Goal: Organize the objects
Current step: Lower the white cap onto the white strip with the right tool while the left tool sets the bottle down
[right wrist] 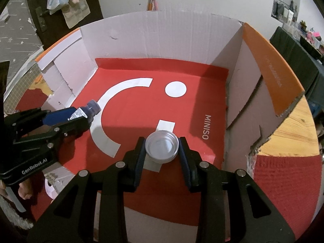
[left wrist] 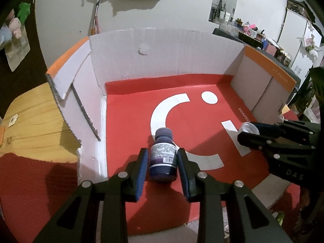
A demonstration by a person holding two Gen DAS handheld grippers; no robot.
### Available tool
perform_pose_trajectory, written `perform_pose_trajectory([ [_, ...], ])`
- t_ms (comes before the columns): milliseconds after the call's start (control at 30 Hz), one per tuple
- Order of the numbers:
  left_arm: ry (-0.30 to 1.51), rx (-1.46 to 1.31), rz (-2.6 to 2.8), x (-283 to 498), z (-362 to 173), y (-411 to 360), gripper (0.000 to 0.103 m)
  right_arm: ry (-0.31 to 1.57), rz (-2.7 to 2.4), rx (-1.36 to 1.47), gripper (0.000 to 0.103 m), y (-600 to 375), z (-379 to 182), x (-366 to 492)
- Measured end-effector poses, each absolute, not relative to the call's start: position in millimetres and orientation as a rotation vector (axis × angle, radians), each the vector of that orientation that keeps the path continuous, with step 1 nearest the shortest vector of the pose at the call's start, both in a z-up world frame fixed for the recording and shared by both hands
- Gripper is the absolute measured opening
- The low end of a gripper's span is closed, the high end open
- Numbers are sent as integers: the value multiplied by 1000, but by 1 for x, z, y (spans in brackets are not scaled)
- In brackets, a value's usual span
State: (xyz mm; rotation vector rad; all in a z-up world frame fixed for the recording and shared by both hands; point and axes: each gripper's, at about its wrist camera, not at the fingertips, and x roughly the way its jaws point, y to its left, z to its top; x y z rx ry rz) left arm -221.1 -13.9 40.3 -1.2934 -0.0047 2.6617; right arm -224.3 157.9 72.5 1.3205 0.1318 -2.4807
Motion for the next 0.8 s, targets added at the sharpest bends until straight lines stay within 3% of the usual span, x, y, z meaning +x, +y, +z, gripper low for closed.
perform_pose_trajectory([
  [233,8,-1280,2672,-218,43,-12,39,132,-2479,1295,47,153,77,-220],
  [433,13,-1275,2683,-214,45,-14,39,126,-2485,1286,48,155,80,-217],
  [533,15,-1267,2693,-212,46,-14,47,120,-2489,1279,59,155,82,-216],
  [800,1,-1263,2710,-209,49,-19,55,119,-2495,1260,61,156,86,-210],
])
